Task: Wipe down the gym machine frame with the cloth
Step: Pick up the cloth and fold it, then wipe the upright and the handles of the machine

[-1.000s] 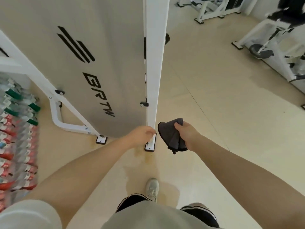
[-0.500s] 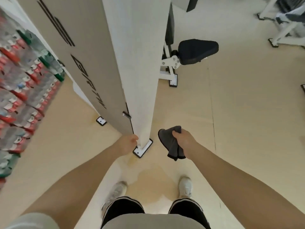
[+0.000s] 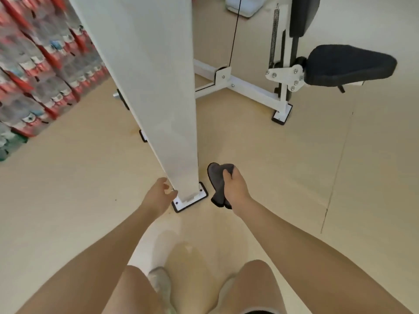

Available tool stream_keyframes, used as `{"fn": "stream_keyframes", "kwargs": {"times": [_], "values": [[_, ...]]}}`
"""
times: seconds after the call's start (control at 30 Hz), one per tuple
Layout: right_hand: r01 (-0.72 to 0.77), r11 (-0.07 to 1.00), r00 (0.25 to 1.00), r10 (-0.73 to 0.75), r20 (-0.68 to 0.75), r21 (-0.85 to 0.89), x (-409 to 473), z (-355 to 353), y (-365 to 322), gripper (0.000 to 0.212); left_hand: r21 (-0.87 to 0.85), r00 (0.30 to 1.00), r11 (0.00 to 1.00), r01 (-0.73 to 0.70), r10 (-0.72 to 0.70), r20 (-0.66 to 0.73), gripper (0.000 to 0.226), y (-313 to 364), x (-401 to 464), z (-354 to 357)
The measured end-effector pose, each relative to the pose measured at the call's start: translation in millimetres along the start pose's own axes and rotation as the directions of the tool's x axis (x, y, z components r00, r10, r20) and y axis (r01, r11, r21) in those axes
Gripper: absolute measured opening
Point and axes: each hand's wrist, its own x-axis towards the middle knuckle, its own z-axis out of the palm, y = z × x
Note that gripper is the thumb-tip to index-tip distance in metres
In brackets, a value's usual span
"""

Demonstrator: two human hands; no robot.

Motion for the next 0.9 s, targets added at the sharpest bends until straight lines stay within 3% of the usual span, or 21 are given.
{"fn": "stream_keyframes", "kwargs": {"times": [0.1,0.2,0.37,0.53,0.63,0.73,0.8,0.9], "values": [[0.052,0.997,0.998,-0.051,-0.028,0.057,69.2,39.4,65.8,0.036,0.002,0.995,1.000,-0.003,0.003,-0.098,0.073,-56.5,64.4,46.4],[0.066,0.990,0.996,-0.059,-0.060,0.123,129.9,72.0,125.9,0.032,-0.156,0.989,0.987,-0.026,0.003,-0.146,0.081,-105.8,119.1,86.8],[0.146,0.961,0.987,-0.158,0.034,0.236,200.2,111.2,194.5,0.038,-0.417,0.952,0.862,-0.287,0.209,-0.222,0.062,-150.7,179.8,142.3],[0.083,0.903,0.970,-0.170,0.173,0.421,228.5,133.0,237.8,0.038,-0.505,0.966,0.836,-0.215,0.106,-0.236,0.074,-170.5,194.5,192.9],[-0.017,0.935,0.916,-0.127,0.380,0.354,234.0,144.1,261.5,0.045,-0.466,0.962,0.866,-0.181,0.056,-0.268,0.057,-178.3,197.5,216.3],[-0.006,0.984,0.823,-0.097,0.560,0.179,244.0,155.8,277.4,0.084,-0.342,0.928,0.922,-0.181,0.046,-0.369,0.021,-185.2,204.3,219.2],[0.041,0.998,0.865,-0.062,0.497,0.054,247.9,162.9,279.7,0.085,-0.287,0.906,0.943,-0.171,0.035,-0.423,0.011,-188.6,210.5,213.9],[0.079,0.994,0.893,-0.104,0.438,0.075,255.4,170.7,283.5,0.068,-0.327,0.892,0.931,-0.165,-0.001,-0.452,0.015,-190.1,216.9,211.8]]}}
